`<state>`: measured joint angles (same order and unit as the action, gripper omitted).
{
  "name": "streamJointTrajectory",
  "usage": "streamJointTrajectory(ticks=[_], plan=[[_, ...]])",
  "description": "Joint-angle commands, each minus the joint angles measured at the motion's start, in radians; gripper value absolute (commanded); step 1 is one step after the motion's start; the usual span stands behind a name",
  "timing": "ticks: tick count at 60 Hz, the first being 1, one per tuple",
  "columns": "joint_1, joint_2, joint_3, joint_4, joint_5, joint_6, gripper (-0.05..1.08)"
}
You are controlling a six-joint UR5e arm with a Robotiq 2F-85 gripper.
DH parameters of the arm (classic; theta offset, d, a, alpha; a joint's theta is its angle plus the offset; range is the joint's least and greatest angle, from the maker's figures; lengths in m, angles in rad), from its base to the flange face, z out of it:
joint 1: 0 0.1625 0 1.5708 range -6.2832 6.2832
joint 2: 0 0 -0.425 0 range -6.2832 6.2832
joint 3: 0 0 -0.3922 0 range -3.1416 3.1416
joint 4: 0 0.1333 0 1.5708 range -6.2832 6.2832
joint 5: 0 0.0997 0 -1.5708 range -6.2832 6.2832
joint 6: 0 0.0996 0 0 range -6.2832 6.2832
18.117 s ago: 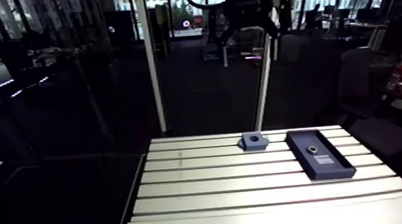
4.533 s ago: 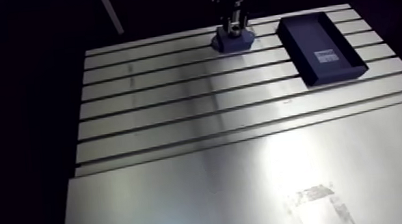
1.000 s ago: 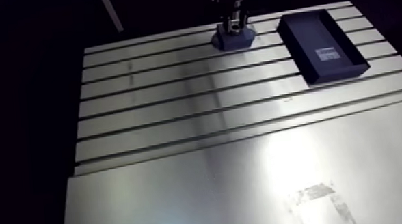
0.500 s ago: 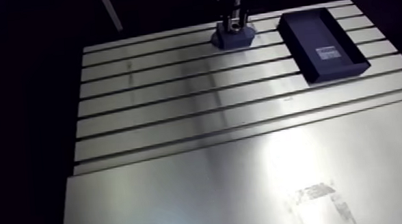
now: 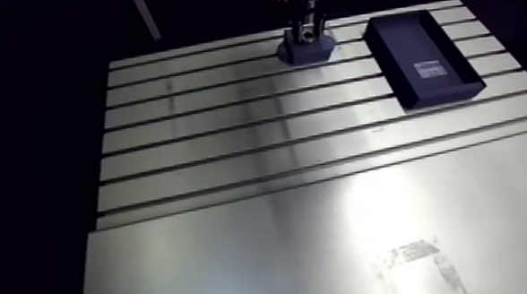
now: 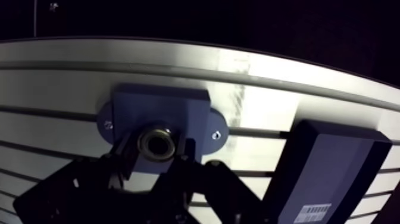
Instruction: Pick up the bearing and press it into the housing until flush.
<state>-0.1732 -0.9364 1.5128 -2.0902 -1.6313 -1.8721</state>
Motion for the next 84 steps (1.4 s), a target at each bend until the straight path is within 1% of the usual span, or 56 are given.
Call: streamJointTrajectory(ticks=[1,3,4,5,6,7,8,9,10,11,22,33,35,36,37,38,39,40,41,42,43,44,45,46,47,48,49,50,51,53,59,71,75,80,84], plan=[[-0.002,0.000,0.000,0.000,0.000,0.000,0.71],[0.000,0.000,0.002,-0.001,0.000,0.002,0.69],[-0.002,0.000,0.003,-0.003,0.000,0.004,0.58],[-0.002,0.000,0.003,-0.003,0.000,0.004,0.58],[-0.002,-0.001,0.003,-0.003,0.001,0.003,0.33],[-0.002,-0.001,0.003,-0.003,0.001,0.003,0.33],[0.000,-0.003,0.002,-0.003,0.000,0.003,0.04],[0.000,-0.003,0.002,-0.003,0.000,0.003,0.04],[0.000,-0.006,0.003,-0.003,0.001,0.003,0.01],[0.000,-0.009,0.003,-0.003,0.001,0.003,0.00],[0.001,-0.021,-0.002,-0.003,0.001,0.007,0.00],[0.001,-0.048,-0.001,0.001,0.001,0.018,0.00],[0.003,-0.053,-0.001,0.004,0.001,0.018,0.02],[0.003,-0.055,-0.001,0.007,0.000,0.021,0.10],[0.003,-0.055,-0.001,0.007,0.000,0.021,0.10],[0.004,-0.058,-0.002,0.010,-0.001,0.023,0.28],[0.004,-0.058,-0.002,0.010,-0.001,0.023,0.28],[0.004,-0.058,-0.005,0.015,-0.002,0.031,0.51],[0.004,-0.058,-0.005,0.015,-0.002,0.031,0.51],[0.003,-0.058,-0.006,0.019,0.001,0.040,0.72],[0.003,-0.058,-0.006,0.019,0.001,0.040,0.72],[0.002,-0.058,-0.006,0.020,0.001,0.055,0.87],[0.000,-0.057,-0.008,0.021,0.000,0.064,0.95],[0.000,-0.057,-0.008,0.021,0.000,0.064,0.95],[0.000,-0.055,-0.014,0.021,-0.001,0.070,1.01],[0.000,-0.055,-0.014,0.021,-0.001,0.070,1.01],[-0.001,-0.054,-0.019,0.025,0.000,0.076,1.05],[-0.001,-0.054,-0.019,0.025,0.000,0.076,1.05],[-0.002,-0.052,-0.021,0.033,-0.001,0.078,1.07],[-0.002,-0.051,-0.021,0.041,-0.002,0.081,1.08],[-0.002,-0.045,-0.030,0.071,-0.002,0.104,1.08],[-0.006,-0.044,-0.045,0.084,0.000,0.112,1.08],[-0.005,-0.042,-0.053,0.105,0.000,0.119,1.08],[-0.006,-0.024,-0.068,0.132,0.000,0.147,1.08],[-0.005,-0.021,-0.069,0.133,0.000,0.149,1.08]])
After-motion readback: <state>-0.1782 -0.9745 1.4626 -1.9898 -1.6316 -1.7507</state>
